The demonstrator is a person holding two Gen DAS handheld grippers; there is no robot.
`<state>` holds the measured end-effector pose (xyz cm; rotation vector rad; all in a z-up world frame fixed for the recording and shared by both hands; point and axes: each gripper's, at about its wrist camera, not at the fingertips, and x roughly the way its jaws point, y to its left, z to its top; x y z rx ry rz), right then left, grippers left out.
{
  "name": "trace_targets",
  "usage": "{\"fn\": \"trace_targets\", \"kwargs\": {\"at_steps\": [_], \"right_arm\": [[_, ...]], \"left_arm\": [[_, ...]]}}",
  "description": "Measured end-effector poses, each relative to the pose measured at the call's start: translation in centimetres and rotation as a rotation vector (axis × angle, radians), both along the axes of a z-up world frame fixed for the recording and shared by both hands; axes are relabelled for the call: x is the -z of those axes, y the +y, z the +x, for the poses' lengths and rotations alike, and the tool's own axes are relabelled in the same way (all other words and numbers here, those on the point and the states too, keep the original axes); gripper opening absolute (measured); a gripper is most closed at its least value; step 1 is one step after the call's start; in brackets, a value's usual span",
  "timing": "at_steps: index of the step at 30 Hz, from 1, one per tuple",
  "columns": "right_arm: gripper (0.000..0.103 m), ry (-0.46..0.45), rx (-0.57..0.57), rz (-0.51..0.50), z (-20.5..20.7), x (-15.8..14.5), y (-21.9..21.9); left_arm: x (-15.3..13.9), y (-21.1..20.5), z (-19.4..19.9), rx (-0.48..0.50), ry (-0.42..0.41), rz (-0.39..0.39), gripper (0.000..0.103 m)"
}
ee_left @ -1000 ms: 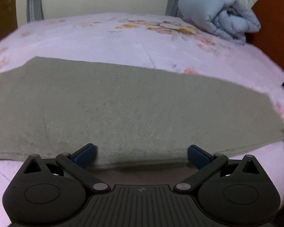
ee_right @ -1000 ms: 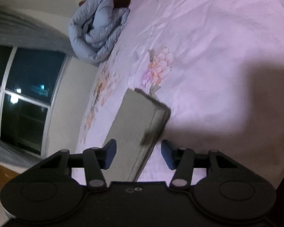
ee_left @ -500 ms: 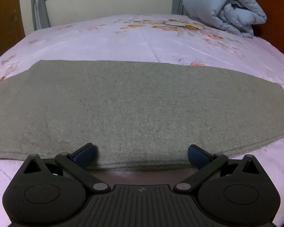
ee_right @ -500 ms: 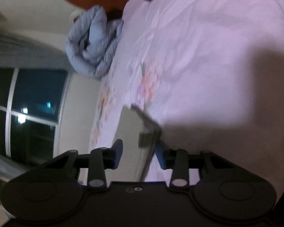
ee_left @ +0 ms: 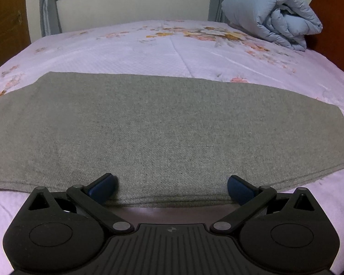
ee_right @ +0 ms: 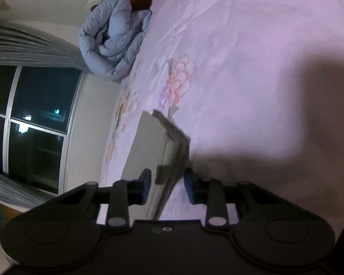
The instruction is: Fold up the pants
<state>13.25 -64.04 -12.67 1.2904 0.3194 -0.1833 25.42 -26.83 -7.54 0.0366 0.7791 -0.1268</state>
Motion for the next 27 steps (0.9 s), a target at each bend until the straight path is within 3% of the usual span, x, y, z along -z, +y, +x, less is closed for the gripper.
{"fn": "trace_targets", "kwargs": {"at_steps": [3, 6, 9, 15, 17, 21, 24, 27], "right_arm": [[0.020, -0.020, 0.017, 0.019, 1.0, 0.5, -0.7], [0.019, 0.005, 0.001, -0.028, 2.2, -0.2, -0.5], [0.009, 0.042, -0.058, -0.103, 3.3, -2.0, 0.1], [0.008, 0.052, -0.099, -0.287, 4.5, -7.6, 3.1], [0.008, 0.023, -0.150, -0.370, 5.3, -10.3, 5.4], [0.008, -0.030, -0.267, -0.519, 7.7, -14.4, 12.1], [0.008, -0.070, -0.357, -0.577, 10.1, -15.8, 18.8], [0.008, -0.076, -0.474, -0.633, 12.5, -15.2, 27.1]], "left_arm": [[0.0, -0.1, 0.0, 0.003, 0.000, 0.008, 0.103], [0.0, -0.4, 0.1, 0.004, 0.007, 0.028, 0.103], [0.1, -0.9, 0.3, 0.006, 0.011, 0.057, 0.103], [-1.8, 1.6, -0.3, 0.027, -0.015, 0.020, 0.103], [-3.0, 4.9, -1.1, -0.012, -0.073, 0.030, 0.103], [-4.3, 16.7, -1.4, -0.168, -0.082, -0.018, 0.103], [-5.0, 26.5, -2.2, -0.329, -0.093, -0.095, 0.103], [-5.1, 34.6, -3.7, -0.460, -0.091, -0.209, 0.103]]}}
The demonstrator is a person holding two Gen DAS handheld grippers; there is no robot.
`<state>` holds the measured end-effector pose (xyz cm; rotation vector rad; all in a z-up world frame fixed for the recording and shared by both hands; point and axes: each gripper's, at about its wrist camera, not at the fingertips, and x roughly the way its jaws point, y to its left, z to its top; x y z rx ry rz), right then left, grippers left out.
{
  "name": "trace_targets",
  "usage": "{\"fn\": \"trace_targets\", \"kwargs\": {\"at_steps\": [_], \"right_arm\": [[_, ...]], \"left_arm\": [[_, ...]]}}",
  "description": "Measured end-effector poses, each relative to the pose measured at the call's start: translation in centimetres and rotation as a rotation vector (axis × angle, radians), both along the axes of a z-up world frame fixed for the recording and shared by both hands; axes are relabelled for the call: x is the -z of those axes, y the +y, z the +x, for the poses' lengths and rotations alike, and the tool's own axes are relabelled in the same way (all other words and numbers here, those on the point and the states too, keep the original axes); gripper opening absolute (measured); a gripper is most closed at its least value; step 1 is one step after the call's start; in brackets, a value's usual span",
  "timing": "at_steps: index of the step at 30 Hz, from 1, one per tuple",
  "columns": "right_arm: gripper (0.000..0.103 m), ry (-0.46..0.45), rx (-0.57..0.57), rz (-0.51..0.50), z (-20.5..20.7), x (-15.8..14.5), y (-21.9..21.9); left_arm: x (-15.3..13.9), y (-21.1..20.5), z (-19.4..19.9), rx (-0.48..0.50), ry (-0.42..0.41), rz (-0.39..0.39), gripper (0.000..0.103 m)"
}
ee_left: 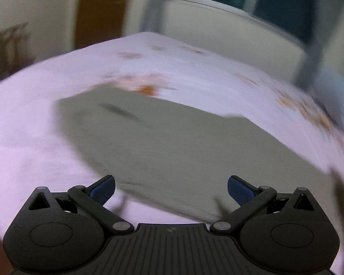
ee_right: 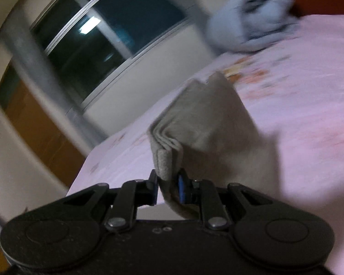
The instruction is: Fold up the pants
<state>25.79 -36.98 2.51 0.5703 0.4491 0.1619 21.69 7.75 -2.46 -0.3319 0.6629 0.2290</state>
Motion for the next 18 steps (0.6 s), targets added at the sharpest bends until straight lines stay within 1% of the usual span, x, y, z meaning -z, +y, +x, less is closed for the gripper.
{"fn": "trace_targets", "kwargs": {"at_steps": [2, 5, 6, 7, 8, 9, 11, 12, 13, 14, 16, 17, 18], "right_arm": [[0.008, 0.027, -0.069, -0.050, 1.2, 1.5, 5.4], [0.008, 0.108, -0.230, -0.121, 2.6, 5.8, 13.8], [0.011, 0.153, -0.294, -0.172, 3.0, 7.5, 16.1], [0.013, 0.203, -0.316, -0.278, 3.1, 9.1, 18.3], [0.015, 0.152, -0.307, -0.344, 2.2, 9.5, 19.1], [0.018, 0.128, -0.309, -0.361, 1.7, 9.4, 19.2], [0.023, 0.113, -0.326, -0.358, 0.7, 8.3, 18.6], [0.023, 0.078, -0.338, -0.354, 0.3, 7.5, 18.0], [0.022, 0.047, -0.345, -0.343, -0.1, 6.7, 17.1], [0.022, 0.031, -0.332, -0.333, -0.6, 6.1, 16.0], [0.022, 0.036, -0.272, -0.309, -0.5, 5.2, 13.2], [0.024, 0.035, -0.236, -0.294, -0.6, 4.7, 11.5], [0.024, 0.035, -0.212, -0.287, -0.4, 4.3, 10.3]], "left_arm": [[0.4, 3.6, -1.3, -0.048, -0.008, -0.044, 0.103], [1.6, 6.4, -2.7, -0.091, -0.005, -0.095, 0.103], [2.1, 6.9, -2.9, -0.097, -0.006, -0.113, 0.103], [2.6, 7.4, -3.2, -0.101, -0.002, -0.129, 0.103], [3.0, 7.5, -3.2, -0.100, 0.008, -0.143, 0.103], [3.5, 7.3, -3.4, -0.097, 0.013, -0.150, 0.103], [4.2, 6.9, -3.5, -0.088, 0.016, -0.151, 0.103], [4.5, 6.8, -3.3, -0.089, 0.021, -0.151, 0.103], [4.6, 6.6, -2.9, -0.083, 0.025, -0.158, 0.103], [4.5, 6.4, -2.4, -0.064, 0.017, -0.168, 0.103], [3.4, 4.8, -1.9, 0.016, -0.041, -0.198, 0.103], [2.5, 3.1, -1.2, 0.078, -0.071, -0.190, 0.103], [1.9, 1.6, -0.5, 0.126, -0.084, -0.177, 0.103]]}}
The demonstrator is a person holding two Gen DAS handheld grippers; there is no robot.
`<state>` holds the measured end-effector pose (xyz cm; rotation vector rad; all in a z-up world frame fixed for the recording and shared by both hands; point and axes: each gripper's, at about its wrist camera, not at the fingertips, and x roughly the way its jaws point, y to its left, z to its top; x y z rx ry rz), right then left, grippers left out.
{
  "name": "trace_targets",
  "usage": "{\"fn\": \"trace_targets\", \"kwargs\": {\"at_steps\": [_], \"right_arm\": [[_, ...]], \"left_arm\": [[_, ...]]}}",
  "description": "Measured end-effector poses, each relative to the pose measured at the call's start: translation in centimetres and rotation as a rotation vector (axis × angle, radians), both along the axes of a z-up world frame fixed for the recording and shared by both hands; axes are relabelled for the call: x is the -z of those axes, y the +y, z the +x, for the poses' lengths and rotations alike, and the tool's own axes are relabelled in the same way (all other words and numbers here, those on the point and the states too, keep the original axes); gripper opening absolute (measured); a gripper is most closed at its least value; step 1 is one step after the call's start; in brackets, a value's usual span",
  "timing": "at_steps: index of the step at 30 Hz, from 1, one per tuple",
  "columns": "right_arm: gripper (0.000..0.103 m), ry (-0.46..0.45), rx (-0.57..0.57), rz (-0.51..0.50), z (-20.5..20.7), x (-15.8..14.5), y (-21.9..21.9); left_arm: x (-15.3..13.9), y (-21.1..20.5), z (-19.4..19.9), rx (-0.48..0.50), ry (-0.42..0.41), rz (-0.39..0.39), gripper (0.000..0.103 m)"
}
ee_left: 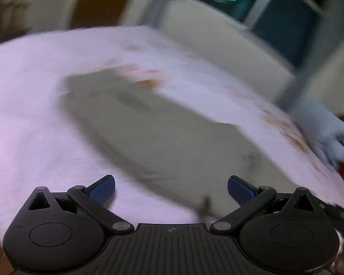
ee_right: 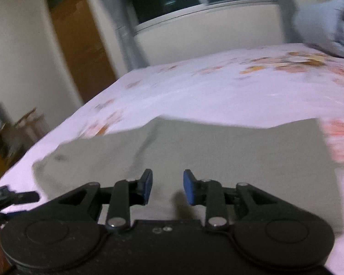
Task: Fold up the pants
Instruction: 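Grasp the edge of the grey pants with the left tool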
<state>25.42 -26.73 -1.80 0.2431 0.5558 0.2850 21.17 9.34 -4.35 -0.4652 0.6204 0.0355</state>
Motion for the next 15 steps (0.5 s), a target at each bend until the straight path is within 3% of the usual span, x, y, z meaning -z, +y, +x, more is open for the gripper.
{"fn": "trace_targets", "kwargs": {"at_steps": [3, 6, 10, 12, 15], "right_arm": [[0.025, -0.018, 0.081, 0.021, -0.5, -1.2, -3.7], [0.028, -0.015, 0.178, 0.047, -1.6, -1.5, -7.4], [0.032, -0.018, 0.205, 0.061, -3.3, -0.4, -10.4], [0.035, -0.020, 0.209, 0.069, -4.2, 0.2, -11.0], [0.037, -0.028, 0.219, 0.079, -5.0, 1.0, -11.7]], "left_arm": [[-0.9, -5.0, 2.6, 0.119, -0.012, 0.028, 0.103], [-0.4, -9.1, 4.6, 0.178, -0.006, 0.064, 0.102], [0.4, -11.9, 5.9, 0.216, 0.004, 0.066, 0.061], [0.4, -12.4, 5.8, 0.217, -0.012, 0.028, 0.050], [0.8, -13.1, 5.8, 0.224, 0.003, 0.005, 0.048]]}}
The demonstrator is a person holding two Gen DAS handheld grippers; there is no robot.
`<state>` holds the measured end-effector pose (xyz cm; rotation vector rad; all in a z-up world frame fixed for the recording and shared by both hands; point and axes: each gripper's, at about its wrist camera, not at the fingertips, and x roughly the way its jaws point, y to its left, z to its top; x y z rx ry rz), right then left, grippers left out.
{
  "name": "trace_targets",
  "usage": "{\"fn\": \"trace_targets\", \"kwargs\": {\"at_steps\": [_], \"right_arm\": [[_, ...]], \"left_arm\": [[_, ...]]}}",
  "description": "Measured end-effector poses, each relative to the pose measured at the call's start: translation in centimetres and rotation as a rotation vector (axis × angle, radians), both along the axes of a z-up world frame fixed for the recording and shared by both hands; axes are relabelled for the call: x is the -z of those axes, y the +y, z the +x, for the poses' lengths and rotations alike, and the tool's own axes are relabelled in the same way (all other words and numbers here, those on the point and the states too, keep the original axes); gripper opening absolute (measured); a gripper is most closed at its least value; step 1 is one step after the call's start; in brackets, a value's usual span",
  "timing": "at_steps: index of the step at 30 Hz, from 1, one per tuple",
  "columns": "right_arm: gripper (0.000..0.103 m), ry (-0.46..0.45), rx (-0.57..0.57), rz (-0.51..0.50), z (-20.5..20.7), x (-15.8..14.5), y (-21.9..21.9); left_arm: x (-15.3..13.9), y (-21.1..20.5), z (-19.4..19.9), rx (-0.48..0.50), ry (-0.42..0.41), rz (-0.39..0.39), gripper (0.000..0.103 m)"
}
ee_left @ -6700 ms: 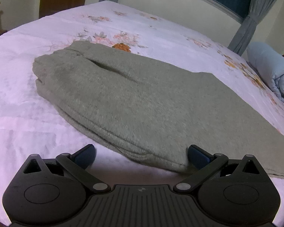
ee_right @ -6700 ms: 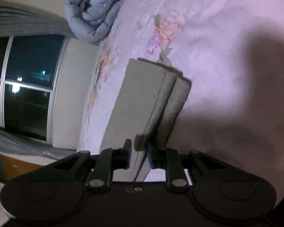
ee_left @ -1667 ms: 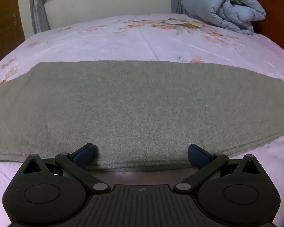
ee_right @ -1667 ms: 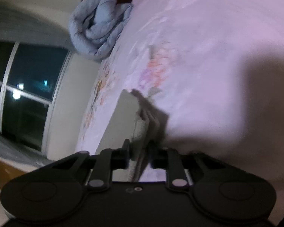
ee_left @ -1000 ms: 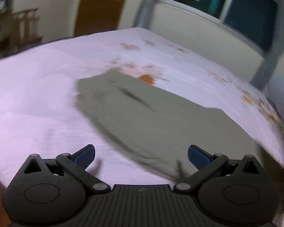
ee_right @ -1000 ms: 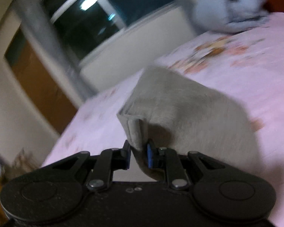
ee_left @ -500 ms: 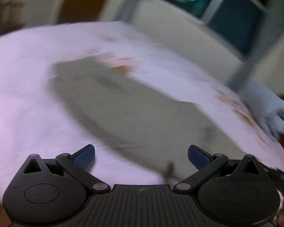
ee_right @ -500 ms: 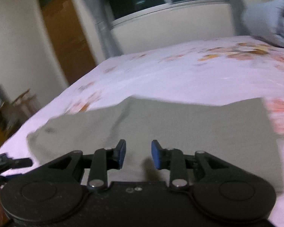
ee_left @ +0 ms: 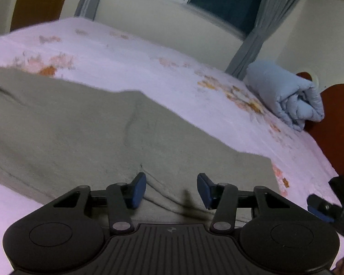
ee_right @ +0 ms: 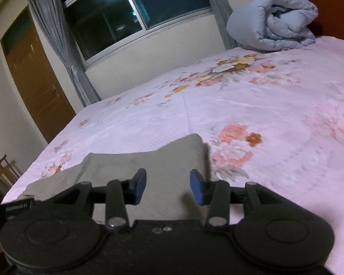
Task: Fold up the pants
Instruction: 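Grasp the edge of the grey pants with the left tool, then lift the held edge and fold it over the pants with the left tool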
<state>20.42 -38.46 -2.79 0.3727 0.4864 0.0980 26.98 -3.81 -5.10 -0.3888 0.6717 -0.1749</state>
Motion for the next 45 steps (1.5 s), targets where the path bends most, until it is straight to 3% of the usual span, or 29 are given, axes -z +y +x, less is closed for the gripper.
{"fn": "trace_targets", "kwargs": {"at_steps": [6, 13, 20, 21, 22, 23, 27, 31, 36, 39, 42, 44, 45], "right_arm": [[0.043, 0.021, 0.014, 0.049, -1.2, 1.4, -1.5], [0.048, 0.006, 0.011, 0.072, -0.9, 1.6, -2.1], [0.050, 0.008, 0.008, 0.086, -0.8, 2.1, -2.2], [0.050, 0.010, 0.011, 0.092, -0.8, 2.2, -2.3], [0.050, 0.011, 0.014, 0.092, -0.9, 2.2, -2.4], [0.050, 0.011, 0.018, 0.089, -0.9, 2.2, -2.5], [0.051, 0.002, 0.041, 0.099, -1.2, 2.2, -3.2], [0.054, 0.009, 0.050, 0.104, -1.3, 2.5, -3.4], [0.055, -0.001, 0.029, 0.102, -0.6, 1.9, -3.1], [0.059, -0.025, 0.016, 0.142, 1.0, 1.0, -3.3], [0.060, -0.021, -0.023, 0.150, 3.5, 0.2, -2.9], [0.060, 0.004, -0.060, 0.120, 5.4, -0.3, -2.3], [0.060, 0.000, -0.073, 0.117, 5.9, -0.5, -2.1]], "left_arm": [[0.7, -0.9, 0.9, -0.032, 0.072, 0.039, 0.043], [1.3, -0.1, 0.6, -0.072, 0.126, -0.048, 0.043], [2.2, 0.3, 1.6, -0.108, 0.119, -0.102, 0.044], [2.4, 0.4, 2.3, -0.113, 0.133, -0.126, 0.041], [2.4, 0.5, 2.7, -0.112, 0.139, -0.151, 0.009], [2.5, 0.7, 3.0, -0.110, 0.147, -0.166, 0.009], [1.2, 0.8, 0.9, -0.098, 0.050, -0.172, 0.009], [4.4, 1.1, 0.0, -0.115, 0.109, -0.168, 0.009], [3.1, 1.1, -0.4, -0.114, 0.080, -0.158, 0.009], [3.5, 1.2, -0.3, -0.121, 0.103, -0.171, 0.009], [3.5, 2.1, -0.9, -0.150, 0.116, -0.232, 0.019], [3.2, 2.8, -2.1, -0.193, 0.106, -0.218, 0.039], [3.0, 3.2, -2.6, -0.211, 0.096, -0.217, 0.054]]}}
